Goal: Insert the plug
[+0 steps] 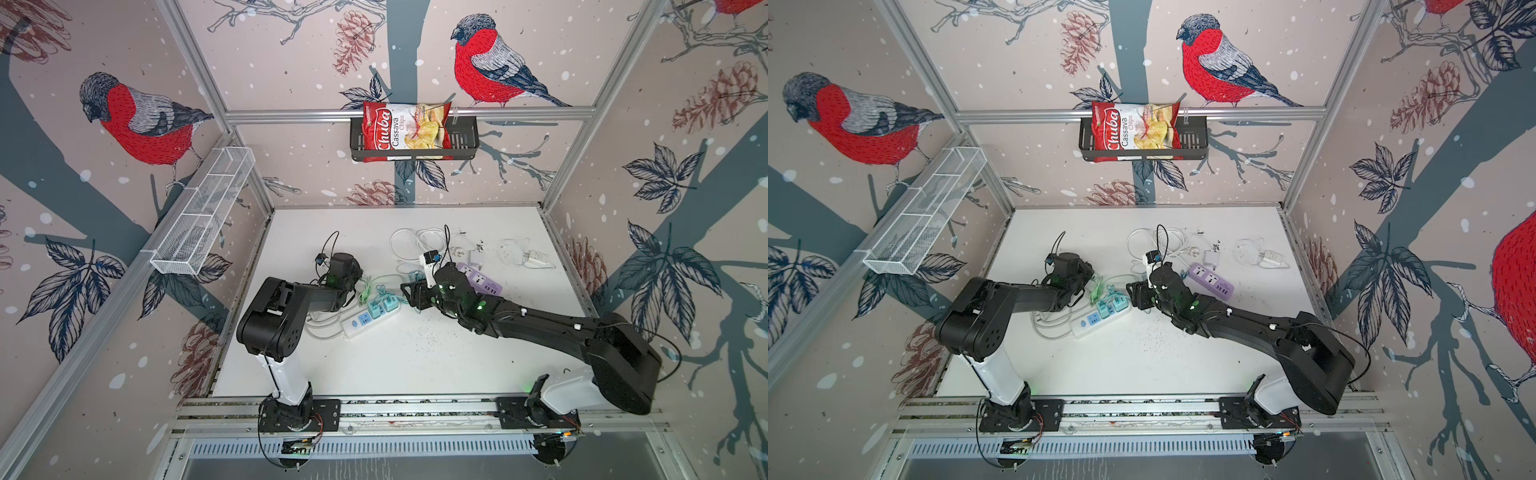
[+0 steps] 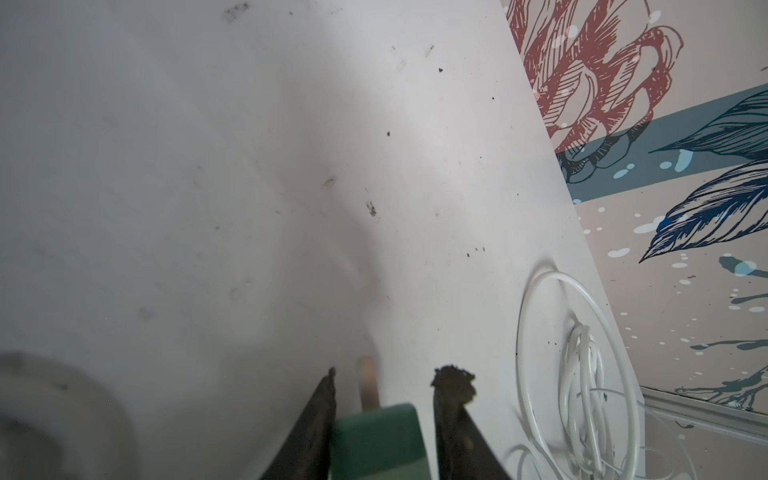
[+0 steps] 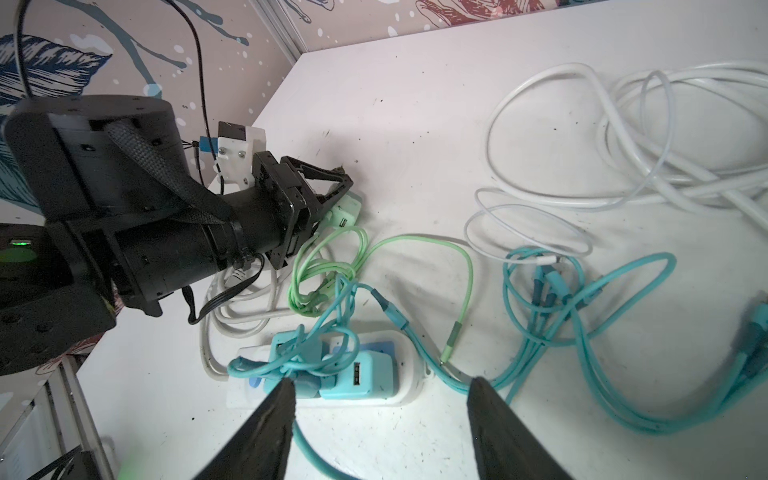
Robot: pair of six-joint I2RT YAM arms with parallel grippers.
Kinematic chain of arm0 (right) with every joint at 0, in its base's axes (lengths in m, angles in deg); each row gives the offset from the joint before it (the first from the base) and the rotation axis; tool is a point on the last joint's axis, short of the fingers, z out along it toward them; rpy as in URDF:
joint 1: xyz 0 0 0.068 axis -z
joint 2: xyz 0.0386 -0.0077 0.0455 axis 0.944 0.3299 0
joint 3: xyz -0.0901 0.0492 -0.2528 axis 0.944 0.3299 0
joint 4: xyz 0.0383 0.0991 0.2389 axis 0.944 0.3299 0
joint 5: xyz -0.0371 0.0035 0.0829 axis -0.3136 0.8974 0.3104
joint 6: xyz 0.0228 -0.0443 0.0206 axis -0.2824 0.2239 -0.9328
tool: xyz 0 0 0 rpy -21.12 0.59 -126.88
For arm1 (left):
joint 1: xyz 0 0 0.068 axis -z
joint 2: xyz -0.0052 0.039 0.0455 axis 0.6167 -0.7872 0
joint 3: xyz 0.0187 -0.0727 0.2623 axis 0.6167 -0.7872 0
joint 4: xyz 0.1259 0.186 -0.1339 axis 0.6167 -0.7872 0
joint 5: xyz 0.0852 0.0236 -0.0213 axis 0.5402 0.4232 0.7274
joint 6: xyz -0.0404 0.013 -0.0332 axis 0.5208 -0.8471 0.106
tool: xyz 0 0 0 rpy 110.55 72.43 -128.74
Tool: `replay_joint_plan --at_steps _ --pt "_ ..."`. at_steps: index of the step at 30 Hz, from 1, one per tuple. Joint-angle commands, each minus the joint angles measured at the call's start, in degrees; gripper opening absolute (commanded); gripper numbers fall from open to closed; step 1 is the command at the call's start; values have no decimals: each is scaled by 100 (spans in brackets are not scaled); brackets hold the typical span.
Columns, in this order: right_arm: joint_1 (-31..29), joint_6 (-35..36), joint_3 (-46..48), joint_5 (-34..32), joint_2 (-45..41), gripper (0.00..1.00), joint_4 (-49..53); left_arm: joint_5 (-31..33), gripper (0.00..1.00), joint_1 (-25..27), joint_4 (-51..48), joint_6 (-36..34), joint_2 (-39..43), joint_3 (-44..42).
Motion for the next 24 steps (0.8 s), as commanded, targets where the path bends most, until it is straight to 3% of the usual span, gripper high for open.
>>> replay_joint_plan --at_steps 1,6,11,17,24 --pt "-3 65 -169 185 87 66 -30 -61 33 -6 208 11 101 -76" --pt "-15 259 -507 588 395 67 68 -243 26 -19 347 63 193 -181" --pt "1 1022 -893 847 922 67 295 -504 21 -58 583 153 212 -338" --pt "45 1588 -1490 639 1450 64 544 -1071 18 -214 995 342 634 -706" --pt "-80 2080 -1909 525 1742 62 362 -1386 15 -298 -365 -268 1722 -389"
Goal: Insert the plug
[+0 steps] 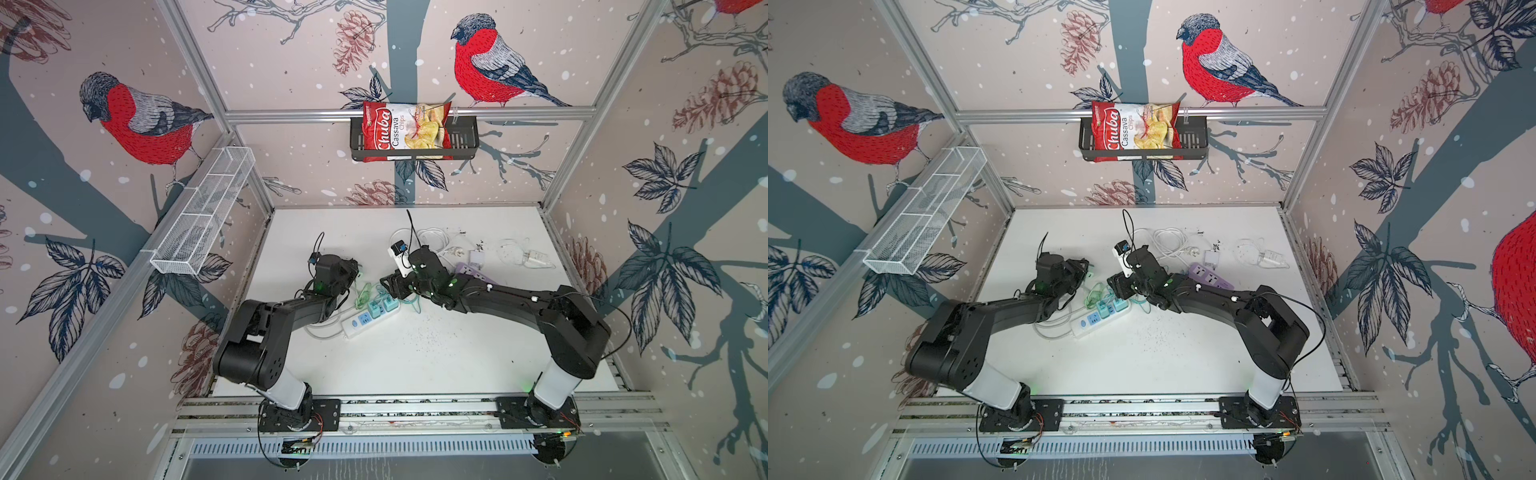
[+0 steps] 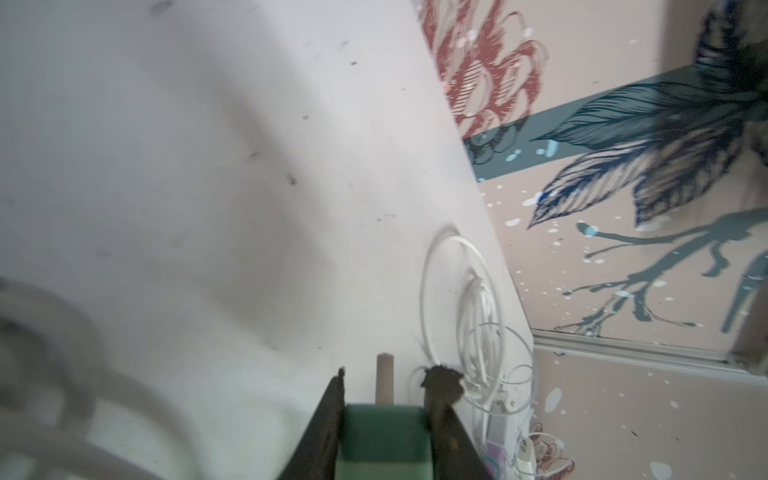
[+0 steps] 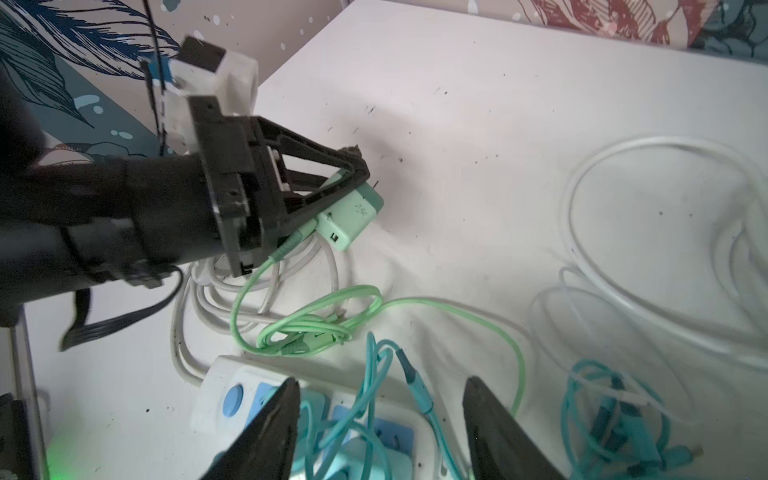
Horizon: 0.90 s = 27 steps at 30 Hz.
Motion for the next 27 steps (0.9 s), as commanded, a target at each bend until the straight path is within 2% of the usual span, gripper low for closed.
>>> replay_joint_plan --at_steps 1,5,11,14,20,27 --pt "-214 529 -97 -247 37 62 -225 -253 15 -34 -752 -476 447 209" --pt "-714 1053 -80 -982 -30 61 -444 -357 16 -68 -1476 -866 941 453" --pt "-1209 1675 335 -2056 -288 62 -1192 -539 16 -68 -2201 -1180 1129 759" --pt "-1428 1990 507 -2746 -302 65 -1667 -656 15 -68 -2348 -1165 1100 820" --pt "-1773 2652 580 -3603 -63 67 -2357 -889 16 -68 -2186 -919 1200 678" --pt "-1857 3080 416 -3848 370 65 -2749 -1135 16 -68 -2322 -839 1297 640"
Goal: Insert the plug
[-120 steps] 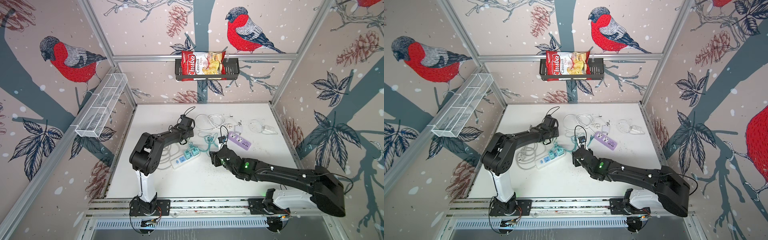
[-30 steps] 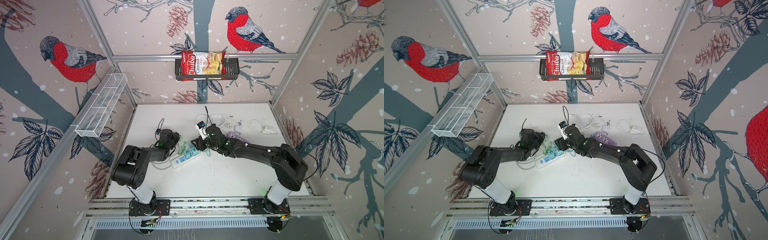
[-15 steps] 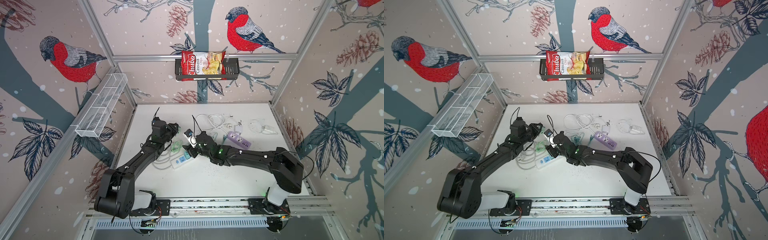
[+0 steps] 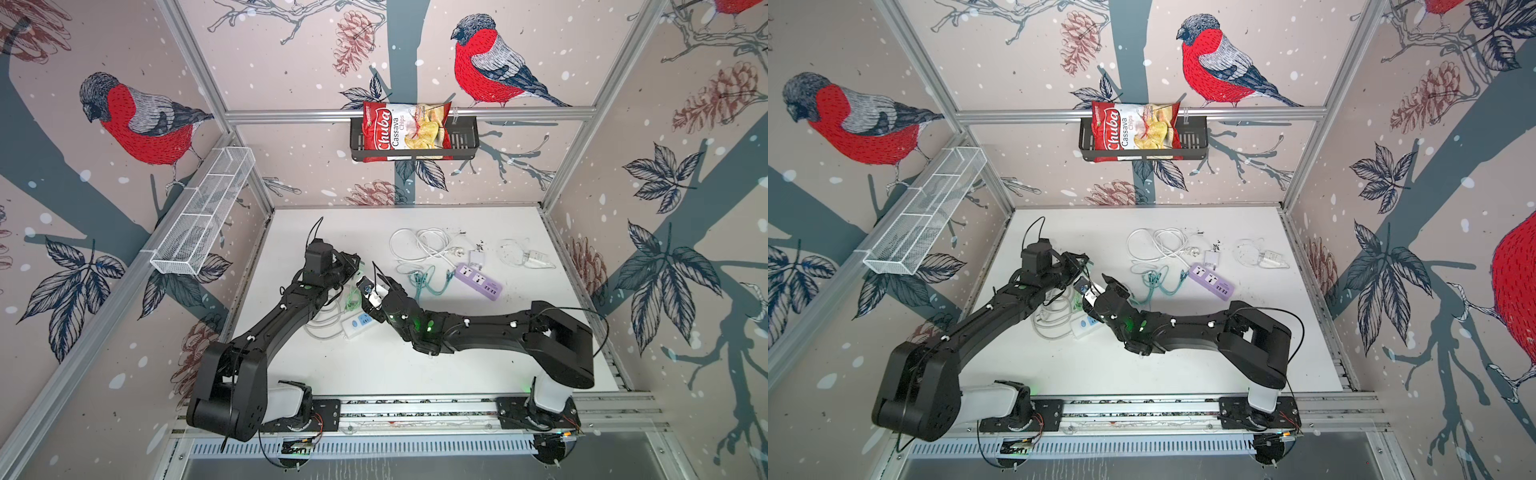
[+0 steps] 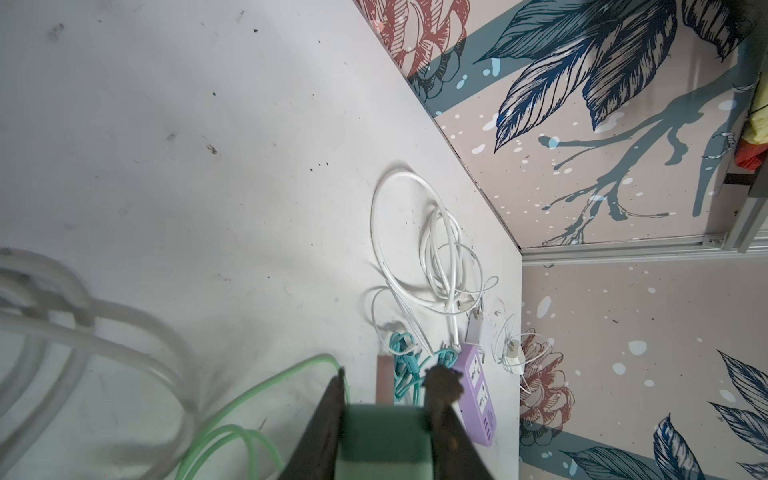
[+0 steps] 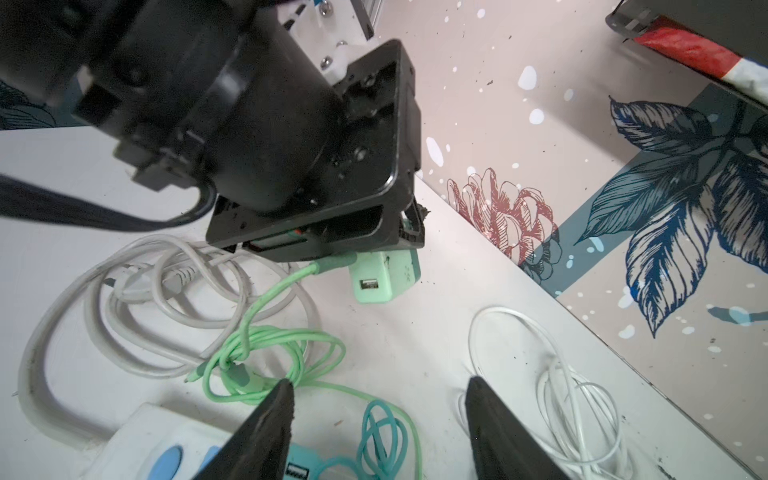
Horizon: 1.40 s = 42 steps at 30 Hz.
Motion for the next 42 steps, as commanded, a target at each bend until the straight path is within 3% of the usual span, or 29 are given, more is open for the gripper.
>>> replay_joint_plan --at_steps 1,12,27,42 --pt "-41 340 -76 -372 128 65 -554 -227 16 -14 -10 59 71 -8" --pt "-365 1418 -333 -1180 795 63 -1377 -618 12 -18 -18 288 218 -96" --pt "-389 2016 -496 -1493 1148 61 -1912 -772 14 -14 -220 320 508 -143" --pt "-428 2626 -673 -1595 1475 52 -2664 -961 14 -14 -54 396 476 -243"
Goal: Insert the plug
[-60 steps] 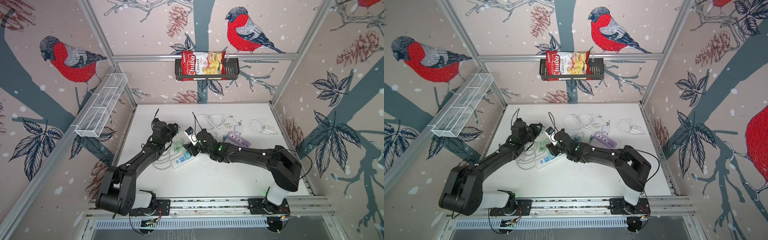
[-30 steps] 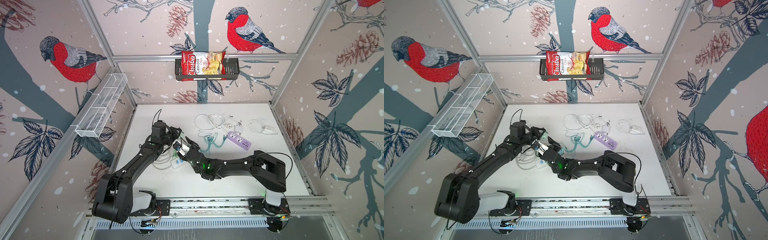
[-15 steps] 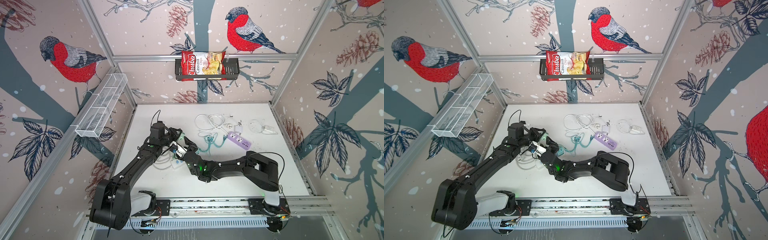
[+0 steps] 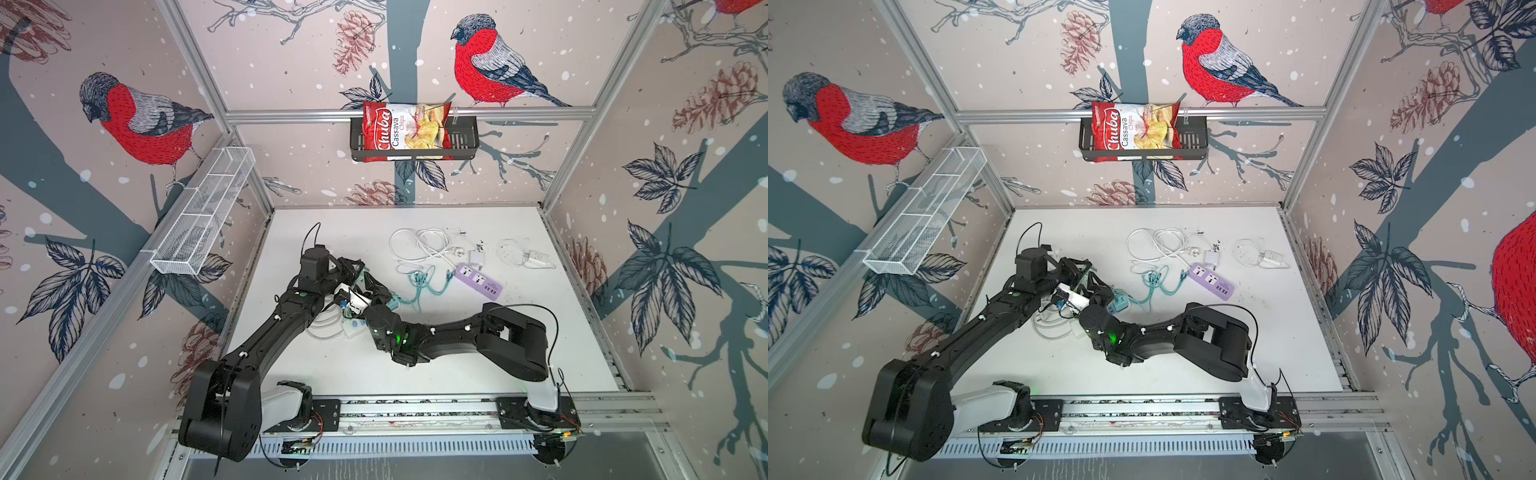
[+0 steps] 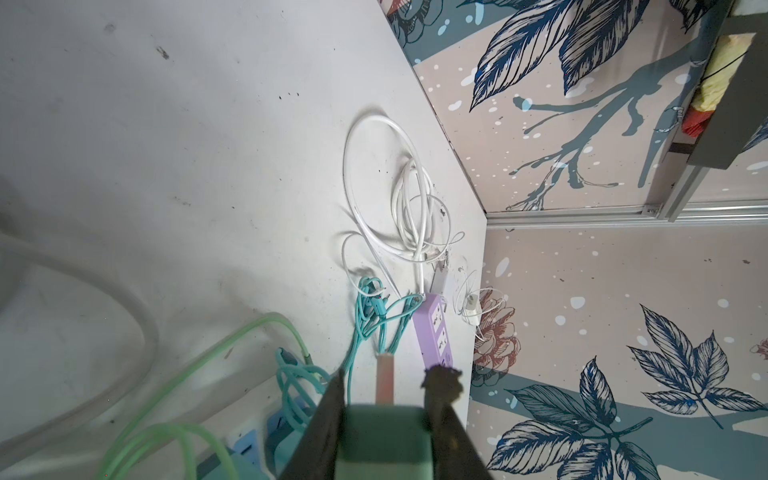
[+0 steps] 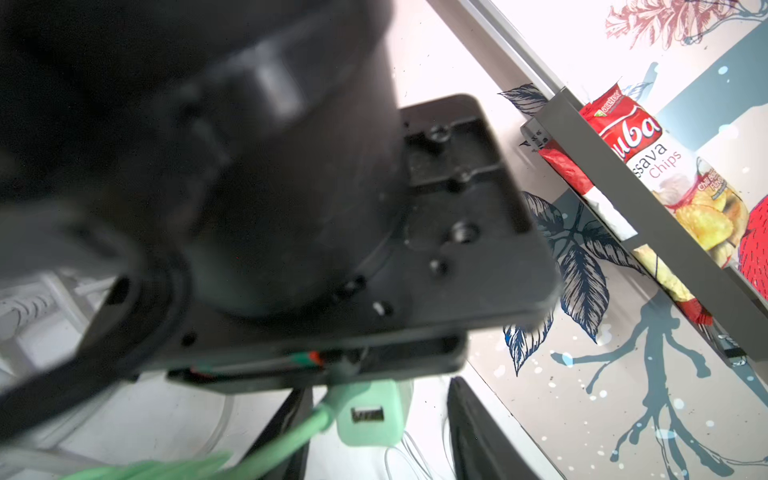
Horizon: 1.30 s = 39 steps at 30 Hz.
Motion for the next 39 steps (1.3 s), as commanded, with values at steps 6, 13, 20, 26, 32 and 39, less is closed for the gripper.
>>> replay_joint_plan --at_steps 6,13,20,26,32,39 --pt "39 223 -181 -57 146 44 -485 -203 14 2 171 33 62 8" --pt "76 263 -247 -140 170 24 -525 -289 14 2 257 88 57 -14" --pt "119 142 -184 -156 154 12 -531 -275 23 1 283 114 157 -35" --pt "159 -21 -162 -122 160 7 -428 -272 39 2 247 140 206 44" --pt "205 -208 -96 -81 85 5 -313 -119 46 -7 234 55 243 140" --pt "281 -635 88 62 -204 3 -107 35 49 -38 110 -102 260 255"
